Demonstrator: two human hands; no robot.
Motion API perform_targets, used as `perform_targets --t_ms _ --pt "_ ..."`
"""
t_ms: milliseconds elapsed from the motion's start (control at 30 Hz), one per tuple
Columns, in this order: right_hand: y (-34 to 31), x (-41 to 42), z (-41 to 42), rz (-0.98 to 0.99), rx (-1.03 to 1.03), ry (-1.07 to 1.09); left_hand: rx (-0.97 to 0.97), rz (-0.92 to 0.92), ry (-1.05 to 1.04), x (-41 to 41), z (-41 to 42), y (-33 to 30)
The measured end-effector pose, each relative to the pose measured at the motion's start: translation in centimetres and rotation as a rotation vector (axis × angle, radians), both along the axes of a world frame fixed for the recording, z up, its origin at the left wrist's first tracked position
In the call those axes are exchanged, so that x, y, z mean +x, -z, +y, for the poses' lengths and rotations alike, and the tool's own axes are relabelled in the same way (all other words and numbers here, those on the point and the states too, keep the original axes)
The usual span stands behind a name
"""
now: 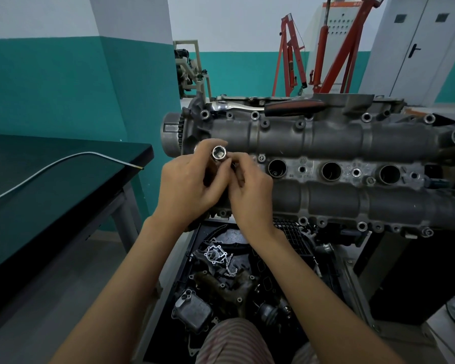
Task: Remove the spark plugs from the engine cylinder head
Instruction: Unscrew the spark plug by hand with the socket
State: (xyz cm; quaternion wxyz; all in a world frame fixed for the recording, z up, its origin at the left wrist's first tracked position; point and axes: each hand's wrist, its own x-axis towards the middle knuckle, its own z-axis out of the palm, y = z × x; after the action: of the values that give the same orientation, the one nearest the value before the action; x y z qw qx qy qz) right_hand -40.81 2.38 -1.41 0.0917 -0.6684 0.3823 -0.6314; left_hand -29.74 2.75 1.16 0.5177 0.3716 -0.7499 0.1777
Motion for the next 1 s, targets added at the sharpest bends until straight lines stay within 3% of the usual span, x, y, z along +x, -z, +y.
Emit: perform_targets --t_ms 100,300,633,833,1000 --pt "-0.2 0.0 0.0 0.036 -0.018 -0.002 0.03 -0.016 0.024 0.4 0.0 -0.1" --pt "-0.1 0.1 -0.4 -0.021 0.067 0.056 0.087 0.166 0.039 -0.3 -0.1 -0.1" --pt "-0.2 -0.1 -0.2 0.066 -0.049 0.029 0.113 0.044 0.048 0.4 0.1 -0.2" --pt "-0.1 0.1 -0.5 0.027 0.068 0.057 0.082 0.189 -0.008 -0.7 0.1 -0.3" --pt "0.0 -0.1 -0.3 0.001 0.002 0.033 0.087 -0.041 0.012 0.3 0.3 -0.5"
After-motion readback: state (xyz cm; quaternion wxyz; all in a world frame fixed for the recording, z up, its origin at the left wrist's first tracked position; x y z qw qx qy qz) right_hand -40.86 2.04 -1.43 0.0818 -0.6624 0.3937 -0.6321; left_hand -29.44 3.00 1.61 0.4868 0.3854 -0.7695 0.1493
